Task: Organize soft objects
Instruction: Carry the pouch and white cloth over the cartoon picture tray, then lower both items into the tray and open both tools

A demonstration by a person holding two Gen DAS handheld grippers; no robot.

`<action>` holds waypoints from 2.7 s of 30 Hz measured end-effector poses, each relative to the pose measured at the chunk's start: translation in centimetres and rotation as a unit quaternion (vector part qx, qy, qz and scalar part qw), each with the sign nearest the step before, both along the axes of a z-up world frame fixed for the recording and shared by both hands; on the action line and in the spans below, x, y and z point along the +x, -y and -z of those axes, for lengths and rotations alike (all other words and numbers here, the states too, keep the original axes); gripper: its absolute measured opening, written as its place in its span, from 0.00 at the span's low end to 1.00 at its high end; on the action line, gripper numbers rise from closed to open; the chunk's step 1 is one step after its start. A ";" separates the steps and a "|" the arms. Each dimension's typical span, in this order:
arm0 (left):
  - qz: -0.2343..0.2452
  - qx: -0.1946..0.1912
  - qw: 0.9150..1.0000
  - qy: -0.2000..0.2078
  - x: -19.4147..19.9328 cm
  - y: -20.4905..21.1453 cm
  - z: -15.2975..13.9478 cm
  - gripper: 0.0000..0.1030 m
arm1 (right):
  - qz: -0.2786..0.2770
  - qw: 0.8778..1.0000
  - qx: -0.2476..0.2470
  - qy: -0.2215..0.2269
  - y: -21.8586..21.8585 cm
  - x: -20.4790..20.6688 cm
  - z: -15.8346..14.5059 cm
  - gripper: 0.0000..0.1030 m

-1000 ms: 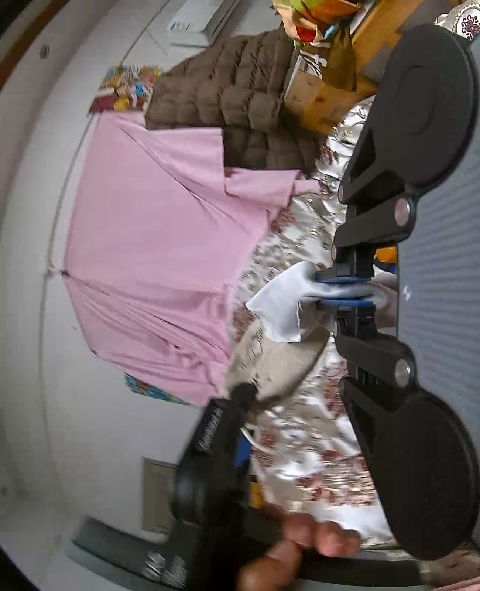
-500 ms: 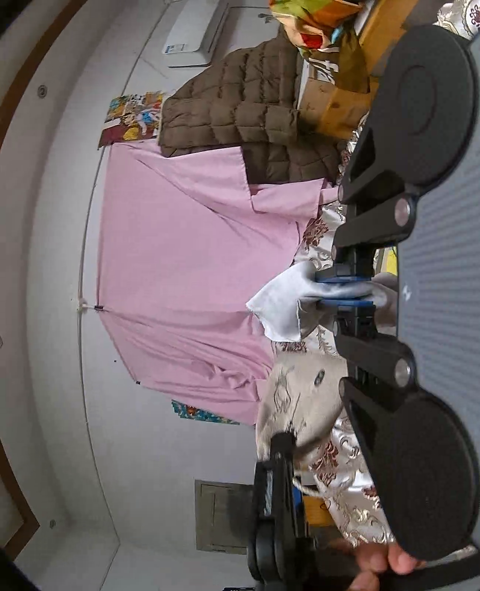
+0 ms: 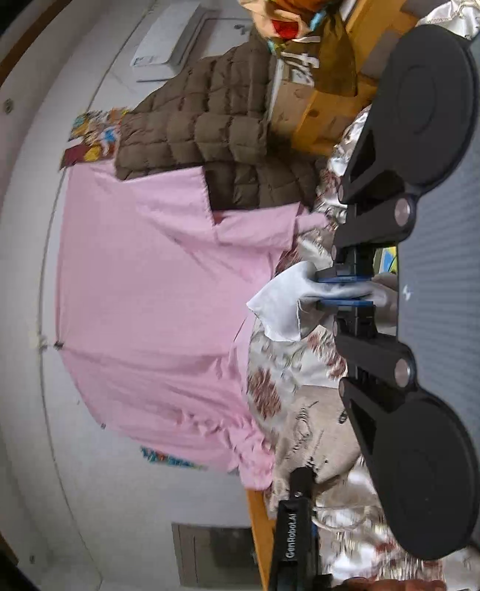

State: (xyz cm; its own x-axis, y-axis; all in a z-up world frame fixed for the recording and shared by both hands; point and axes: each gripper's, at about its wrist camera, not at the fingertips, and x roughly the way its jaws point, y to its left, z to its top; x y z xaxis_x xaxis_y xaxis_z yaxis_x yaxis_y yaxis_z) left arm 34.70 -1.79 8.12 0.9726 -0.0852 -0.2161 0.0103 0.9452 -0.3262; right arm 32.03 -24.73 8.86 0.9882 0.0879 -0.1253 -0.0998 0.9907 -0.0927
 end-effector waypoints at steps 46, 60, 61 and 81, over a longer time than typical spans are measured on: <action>0.039 0.072 0.975 -0.207 20.0 9.0 10.6 0.55 | 0.053 0.961 0.140 -0.233 7.8 15.5 10.1 0.24; 0.039 0.092 0.981 -0.169 15.5 8.2 6.1 0.86 | 0.049 0.969 0.176 -0.169 8.3 11.2 5.3 0.72; 0.040 0.091 0.982 -0.162 14.9 8.1 5.5 0.88 | 0.047 0.970 0.177 -0.161 8.3 10.6 4.6 0.74; 0.046 0.065 0.995 -0.054 -3.2 3.8 -3.5 0.99 | 0.043 0.991 0.110 -0.058 4.2 -7.1 -2.9 0.99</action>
